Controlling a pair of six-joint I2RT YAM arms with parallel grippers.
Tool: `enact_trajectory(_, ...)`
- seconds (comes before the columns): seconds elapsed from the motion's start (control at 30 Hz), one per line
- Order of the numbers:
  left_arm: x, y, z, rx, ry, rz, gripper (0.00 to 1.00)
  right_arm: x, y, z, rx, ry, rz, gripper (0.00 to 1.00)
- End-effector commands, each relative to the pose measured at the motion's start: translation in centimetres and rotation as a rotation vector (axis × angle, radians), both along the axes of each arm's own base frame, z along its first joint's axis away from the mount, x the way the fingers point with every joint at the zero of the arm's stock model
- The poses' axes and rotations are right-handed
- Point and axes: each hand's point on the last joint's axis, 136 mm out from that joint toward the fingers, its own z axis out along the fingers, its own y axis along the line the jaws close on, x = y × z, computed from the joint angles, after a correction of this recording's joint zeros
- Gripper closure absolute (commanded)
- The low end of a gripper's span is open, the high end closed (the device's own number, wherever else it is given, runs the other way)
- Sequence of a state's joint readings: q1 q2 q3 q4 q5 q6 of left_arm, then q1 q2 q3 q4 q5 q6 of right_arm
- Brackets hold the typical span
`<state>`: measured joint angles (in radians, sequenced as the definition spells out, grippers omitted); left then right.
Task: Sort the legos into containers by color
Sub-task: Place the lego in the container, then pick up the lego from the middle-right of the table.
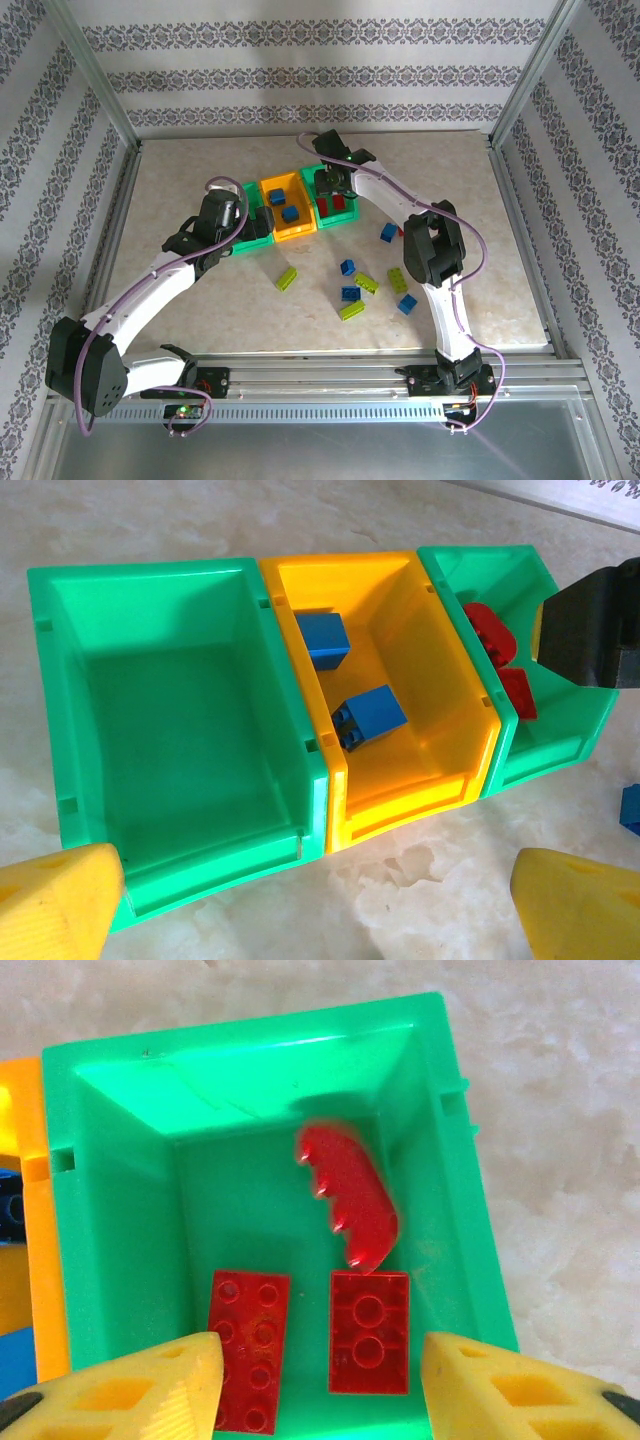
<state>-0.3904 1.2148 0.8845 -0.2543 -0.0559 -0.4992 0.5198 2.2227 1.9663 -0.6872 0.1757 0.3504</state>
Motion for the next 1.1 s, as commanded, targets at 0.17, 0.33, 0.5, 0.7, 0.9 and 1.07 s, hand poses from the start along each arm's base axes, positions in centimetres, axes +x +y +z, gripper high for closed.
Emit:
enact_trajectory(0.17, 0.0, -0.6, 1.6, 0.019, -0.026, -0.046, 0.0, -0.7, -1.2, 3.1, -0.025, -0.045, -0.025, 0.41)
enact_trajectory(0.33, 0.3, -3.8, 2.5, 0.043, -0.049, -0.137, 0.0, -2.1, -3.2, 6.0, 0.006, -0.087, -0.084, 0.34)
enact_trajectory(0.5, 0.8, -8.6, 2.1, 0.047, -0.046, -0.244, 0.0, -4.5, -7.2, 7.5, 0.026, -0.106, -0.194, 0.26)
enact_trajectory(0.7, 1.1, -14.3, 1.2, 0.041, -0.03, -0.359, 0.0, -8.8, -14.1, 6.8, 0.063, -0.089, -0.392, 0.02)
enact_trajectory(0.9, 1.0, -19.9, -0.3, 0.055, -0.016, -0.472, 0.02, -13.5, -20.3, 5.4, 0.088, -0.068, -0.572, 0.02)
enact_trajectory(1.07, 0.4, -26.1, -2.4, 0.065, 0.017, -0.596, 0.04, -16.6, -23.7, 4.8, 0.099, -0.077, -0.681, 0.02)
